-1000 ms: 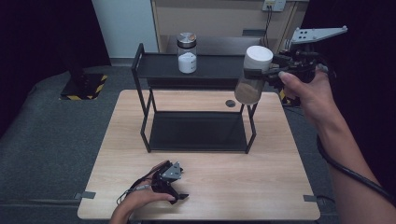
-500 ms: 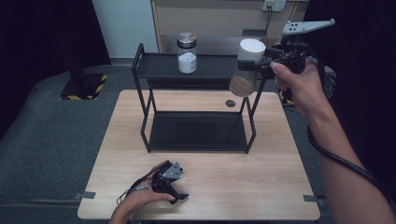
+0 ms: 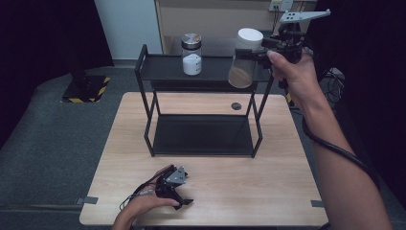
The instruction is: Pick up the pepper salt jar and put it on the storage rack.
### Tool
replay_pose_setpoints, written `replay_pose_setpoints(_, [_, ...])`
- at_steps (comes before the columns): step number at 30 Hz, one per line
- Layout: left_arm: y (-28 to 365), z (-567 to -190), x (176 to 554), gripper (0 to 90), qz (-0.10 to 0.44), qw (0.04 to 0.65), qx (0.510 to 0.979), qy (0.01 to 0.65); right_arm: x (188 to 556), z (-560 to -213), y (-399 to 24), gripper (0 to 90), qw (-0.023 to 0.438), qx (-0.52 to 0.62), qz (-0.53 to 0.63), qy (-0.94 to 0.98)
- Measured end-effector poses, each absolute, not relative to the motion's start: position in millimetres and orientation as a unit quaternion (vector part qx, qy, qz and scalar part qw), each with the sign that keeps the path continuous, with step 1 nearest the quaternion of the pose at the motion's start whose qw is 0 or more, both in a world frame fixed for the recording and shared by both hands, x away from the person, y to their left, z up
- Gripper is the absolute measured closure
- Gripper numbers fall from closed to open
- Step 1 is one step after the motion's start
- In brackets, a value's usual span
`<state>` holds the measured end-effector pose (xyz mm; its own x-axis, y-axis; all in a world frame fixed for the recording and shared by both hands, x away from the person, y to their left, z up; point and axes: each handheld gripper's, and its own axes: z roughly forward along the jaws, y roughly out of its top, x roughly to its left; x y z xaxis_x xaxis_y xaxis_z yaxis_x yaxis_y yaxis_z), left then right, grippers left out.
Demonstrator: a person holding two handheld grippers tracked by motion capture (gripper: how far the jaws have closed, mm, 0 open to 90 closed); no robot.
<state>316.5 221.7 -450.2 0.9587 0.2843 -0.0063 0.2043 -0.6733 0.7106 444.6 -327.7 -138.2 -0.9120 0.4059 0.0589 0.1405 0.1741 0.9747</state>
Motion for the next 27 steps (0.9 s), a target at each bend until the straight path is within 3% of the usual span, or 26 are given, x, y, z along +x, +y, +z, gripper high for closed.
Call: replay_pose_setpoints(27, [222,-450,316,0.0,0.053,0.381,0.913,0.133,482,-152,-308,36.0,0.105,0.193,0.615,0.757])
